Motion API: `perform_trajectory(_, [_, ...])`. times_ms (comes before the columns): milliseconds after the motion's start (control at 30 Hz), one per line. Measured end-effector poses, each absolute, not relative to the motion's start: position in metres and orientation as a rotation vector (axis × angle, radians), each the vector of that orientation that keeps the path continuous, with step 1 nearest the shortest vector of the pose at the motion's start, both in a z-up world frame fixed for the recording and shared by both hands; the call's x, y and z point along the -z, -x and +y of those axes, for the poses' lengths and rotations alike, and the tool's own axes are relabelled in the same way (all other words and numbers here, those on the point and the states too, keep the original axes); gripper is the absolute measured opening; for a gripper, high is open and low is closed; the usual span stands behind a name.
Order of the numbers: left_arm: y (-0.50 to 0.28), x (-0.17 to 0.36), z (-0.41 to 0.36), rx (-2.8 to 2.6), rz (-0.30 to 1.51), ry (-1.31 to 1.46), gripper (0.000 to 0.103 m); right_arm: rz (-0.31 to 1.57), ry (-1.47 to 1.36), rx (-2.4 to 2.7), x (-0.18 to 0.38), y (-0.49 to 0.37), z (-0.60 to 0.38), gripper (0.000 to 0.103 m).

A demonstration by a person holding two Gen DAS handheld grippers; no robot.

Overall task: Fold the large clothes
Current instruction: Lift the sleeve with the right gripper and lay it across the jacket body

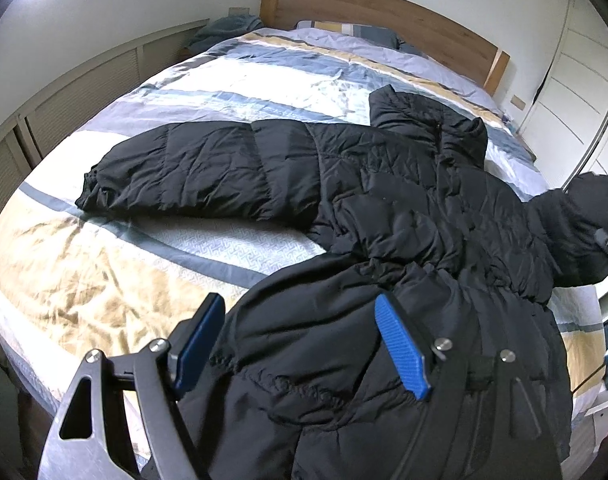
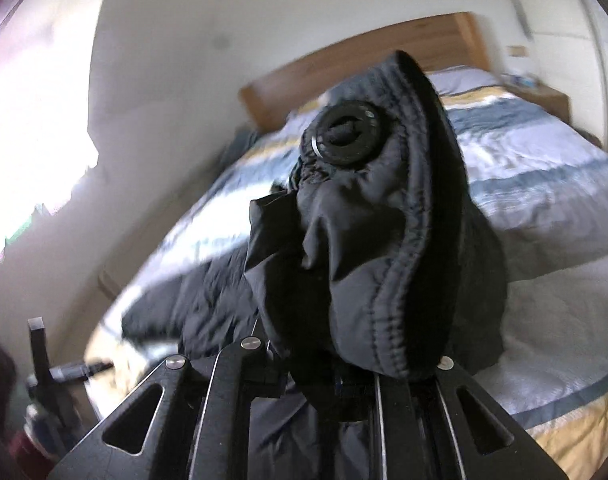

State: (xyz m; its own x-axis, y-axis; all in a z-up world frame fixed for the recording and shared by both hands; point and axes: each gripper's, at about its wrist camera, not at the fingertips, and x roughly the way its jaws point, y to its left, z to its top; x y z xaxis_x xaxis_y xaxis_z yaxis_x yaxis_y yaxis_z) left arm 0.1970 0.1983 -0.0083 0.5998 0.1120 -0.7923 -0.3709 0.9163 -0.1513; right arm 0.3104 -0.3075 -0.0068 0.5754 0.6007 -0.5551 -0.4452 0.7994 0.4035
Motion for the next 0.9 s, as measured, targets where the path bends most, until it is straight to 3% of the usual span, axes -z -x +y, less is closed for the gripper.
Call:
perform_trajectory(367, [-0.186, 0.009, 0.2, -0.3, 0.894, 0.321, 0.076, 0.974, 0.0, -0.745, 0.08, -0.289, -0.206, 0.028])
perform_trajectory(533, [-0.186, 0.009, 0.2, -0.301, 0.897, 0.322, 0.076, 1.014, 0.011, -0.752, 0.1, -0.287, -0.19, 0.057])
perform_trajectory(600, [-0.186, 0.009, 0.199, -0.299, 0.901, 0.323, 0.076, 1.016, 0.003, -0.76, 0.1, -0.286, -0.189, 0.061])
perform_trajectory(900, [-0.196, 0.012, 0.181, -0.285, 0.928, 0.297, 0.076, 0.972, 0.039, -0.81, 0.092, -0.263, -0.184, 0.065])
